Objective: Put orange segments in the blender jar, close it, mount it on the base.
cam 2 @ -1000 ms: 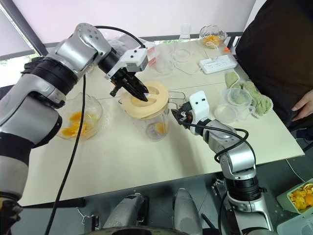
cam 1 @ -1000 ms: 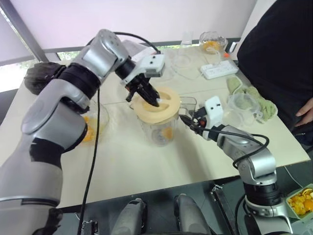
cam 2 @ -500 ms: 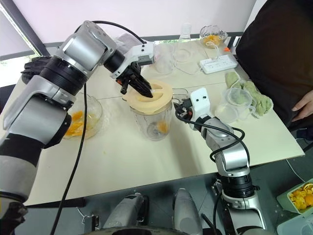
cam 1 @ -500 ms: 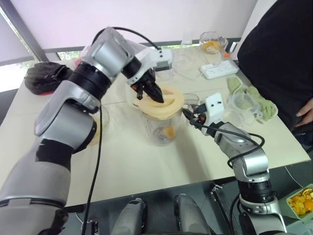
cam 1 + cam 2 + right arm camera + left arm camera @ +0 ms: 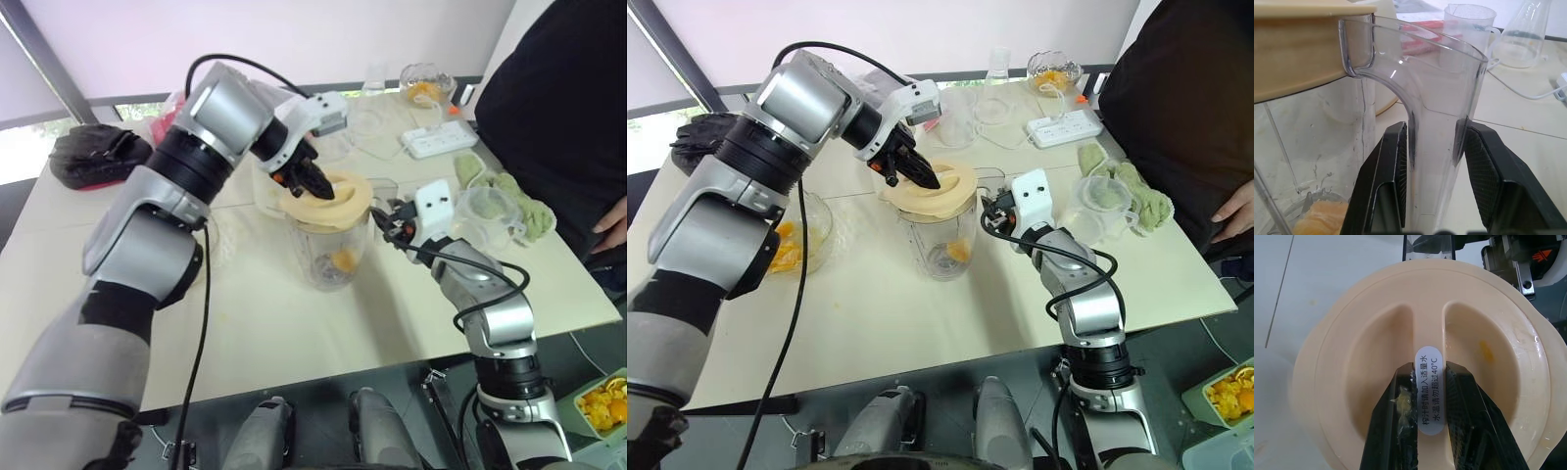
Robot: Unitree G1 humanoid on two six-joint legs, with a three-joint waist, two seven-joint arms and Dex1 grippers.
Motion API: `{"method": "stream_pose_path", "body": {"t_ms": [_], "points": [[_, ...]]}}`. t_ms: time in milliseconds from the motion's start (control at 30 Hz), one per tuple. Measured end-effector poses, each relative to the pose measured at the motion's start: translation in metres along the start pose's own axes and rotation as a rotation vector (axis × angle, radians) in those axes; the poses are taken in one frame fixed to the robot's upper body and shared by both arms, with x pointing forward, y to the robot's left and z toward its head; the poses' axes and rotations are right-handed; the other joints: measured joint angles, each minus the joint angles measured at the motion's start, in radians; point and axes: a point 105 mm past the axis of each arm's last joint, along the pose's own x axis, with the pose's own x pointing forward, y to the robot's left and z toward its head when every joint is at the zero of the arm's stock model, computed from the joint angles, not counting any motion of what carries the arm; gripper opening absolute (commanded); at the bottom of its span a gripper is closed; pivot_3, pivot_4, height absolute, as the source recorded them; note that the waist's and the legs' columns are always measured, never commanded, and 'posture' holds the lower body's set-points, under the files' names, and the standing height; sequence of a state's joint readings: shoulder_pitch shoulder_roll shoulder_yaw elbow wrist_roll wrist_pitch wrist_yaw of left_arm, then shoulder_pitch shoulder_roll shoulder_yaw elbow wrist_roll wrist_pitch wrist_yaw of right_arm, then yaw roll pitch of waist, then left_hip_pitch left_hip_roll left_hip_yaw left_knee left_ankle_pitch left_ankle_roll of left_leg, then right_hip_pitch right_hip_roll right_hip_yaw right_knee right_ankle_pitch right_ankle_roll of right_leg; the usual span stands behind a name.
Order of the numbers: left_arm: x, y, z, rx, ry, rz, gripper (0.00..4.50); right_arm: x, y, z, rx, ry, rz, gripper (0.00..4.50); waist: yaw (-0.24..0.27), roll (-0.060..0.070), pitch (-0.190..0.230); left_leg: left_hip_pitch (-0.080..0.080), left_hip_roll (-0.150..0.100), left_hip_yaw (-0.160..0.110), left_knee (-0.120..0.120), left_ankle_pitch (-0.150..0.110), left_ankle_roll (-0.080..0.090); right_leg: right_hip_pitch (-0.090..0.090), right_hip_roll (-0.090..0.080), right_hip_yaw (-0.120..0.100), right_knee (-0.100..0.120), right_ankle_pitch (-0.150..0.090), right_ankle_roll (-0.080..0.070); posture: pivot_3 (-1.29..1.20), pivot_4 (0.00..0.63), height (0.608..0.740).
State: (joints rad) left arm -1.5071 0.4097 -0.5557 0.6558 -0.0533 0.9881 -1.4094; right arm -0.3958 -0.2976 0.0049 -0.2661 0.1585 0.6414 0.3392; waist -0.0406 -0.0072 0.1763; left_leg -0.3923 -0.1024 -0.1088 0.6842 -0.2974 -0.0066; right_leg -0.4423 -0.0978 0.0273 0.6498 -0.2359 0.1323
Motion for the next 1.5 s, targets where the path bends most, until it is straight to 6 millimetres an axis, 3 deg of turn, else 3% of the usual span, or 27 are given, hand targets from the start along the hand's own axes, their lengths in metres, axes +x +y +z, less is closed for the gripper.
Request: {"method": "stream_pose_path", "body": {"t_ms": [33, 300, 500, 700, 800, 867, 933, 1067, 1133, 1267, 1400, 1500], "points": [[0.0, 0.0, 0.0, 0.007, -0.004, 0.0, 0.24, 0.0, 0.0, 0.0, 0.001, -0.001, 0.0, 1.7, 0.0, 0.0, 0.0, 0.0, 0.0, 0.0, 0.0, 0.0, 0.0, 0.0, 0.0, 0.0, 0.0, 0.0, 0.0, 0.0, 0.15, 0.74], [-0.006, 0.002, -0.001, 0.119, -0.056, 0.024, 4.17, 0.002, 0.007, 0.005, -0.006, -0.026, 0.028, 1.64, -0.002, 0.0, 0.0, 0.0, 0.0, 0.0, -0.001, 0.0, 0.0, -0.001, 0.0, 0.0, 0.0, 0.0, 0.0, 0.0, 0.15, 0.74], [-0.009, -0.009, 0.015, 0.16, -0.171, -0.013, 4.17, 0.003, 0.013, 0.011, -0.016, -0.054, 0.056, 1.64, -0.001, 0.0, 0.0, 0.0, 0.0, 0.0, -0.001, 0.0, -0.001, -0.001, 0.0, 0.0, 0.0, 0.0, 0.0, 0.0, 0.15, 0.74], [-0.028, -0.002, 0.038, 0.117, -0.369, 0.05, 4.17, 0.003, 0.013, 0.01, -0.016, -0.051, 0.058, 1.64, -0.002, 0.0, 0.0, 0.0, 0.0, 0.0, -0.001, 0.0, -0.001, -0.001, 0.0, 0.001, 0.0, 0.0, 0.0, 0.0, 0.15, 0.74], [-0.064, 0.011, 0.068, 0.092, -0.657, 0.216, 4.17, 0.002, 0.014, 0.01, -0.015, -0.052, 0.058, 1.64, -0.003, 0.0, 0.0, 0.0, 0.0, 0.0, -0.001, 0.0, -0.001, -0.002, 0.0, 0.001, 0.0, 0.0, 0.0, 0.0, 0.15, 0.74], [-0.091, 0.015, 0.069, 0.117, -0.819, 0.36, 4.17, 0.002, 0.014, 0.007, -0.011, -0.045, 0.057, 1.64, -0.005, 0.002, -0.001, 0.001, 0.001, 0.0, -0.003, 0.0, -0.001, -0.002, 0.0, 0.002, 0.0, 0.0, 0.0, 0.0, 0.15, 0.74], [-0.093, 0.021, 0.045, 0.08, -0.882, 0.47, 4.17, 0.001, 0.014, 0.005, -0.008, -0.042, 0.055, 1.64, -0.005, 0.006, -0.003, 0.003, 0.0, 0.0, -0.004, 0.0, -0.001, -0.002, 0.0, 0.005, 0.001, 0.0, 0.0, 0.0, 0.15, 0.74], [-0.054, 0.03, -0.046, -0.148, -0.811, 0.628, 4.17, 0.0, 0.011, 0.004, 0.005, -0.049, 0.037, 1.64, -0.001, 0.004, -0.003, 0.002, 0.0, 0.0, -0.001, 0.001, -0.002, -0.003, 0.001, 0.007, 0.001, 0.001, -0.001, 0.0, 0.15, 0.74], [-0.049, 0.027, -0.076, -0.218, -0.788, 0.712, 4.17, -0.001, 0.008, 0.004, 0.019, -0.055, 0.017, 1.64, 0.002, 0.004, -0.002, 0.001, -0.001, 0.0, -0.001, 0.001, -0.002, -0.003, 0.0, 0.007, 0.001, 0.001, -0.001, 0.0, 0.15, 0.74], [-0.058, 0.011, -0.107, -0.258, -0.82, 0.87, 4.17, 0.0, 0.003, 0.005, 0.057, -0.07, -0.029, 1.64, 0.021, 0.004, -0.003, 0.001, -0.001, 0.0, -0.002, 0.001, -0.002, -0.002, 0.0, 0.007, -0.001, 0.001, -0.001, 0.0, 0.15, 0.74], [-0.024, -0.007, -0.167, -0.4, -0.722, 0.912, 4.17, -0.002, -0.015, 0.009, 0.092, -0.101, -0.119, 1.64, 0.032, 0.003, -0.003, 0.001, -0.002, 0.0, -0.002, 0.001, -0.002, -0.002, 0.0, 0.007, -0.001, 0.001, -0.001, 0.0, 0.15, 0.74], [-0.015, -0.016, -0.186, -0.398, -0.686, 0.949, 4.17, -0.001, -0.019, 0.016, 0.111, -0.133, -0.151, 1.64, 0.033, 0.003, -0.002, 0.002, -0.002, 0.0, -0.002, 0.001, -0.003, -0.001, 0.0, 0.006, -0.001, 0.002, -0.002, 0.0, 0.15, 0.74]]}}
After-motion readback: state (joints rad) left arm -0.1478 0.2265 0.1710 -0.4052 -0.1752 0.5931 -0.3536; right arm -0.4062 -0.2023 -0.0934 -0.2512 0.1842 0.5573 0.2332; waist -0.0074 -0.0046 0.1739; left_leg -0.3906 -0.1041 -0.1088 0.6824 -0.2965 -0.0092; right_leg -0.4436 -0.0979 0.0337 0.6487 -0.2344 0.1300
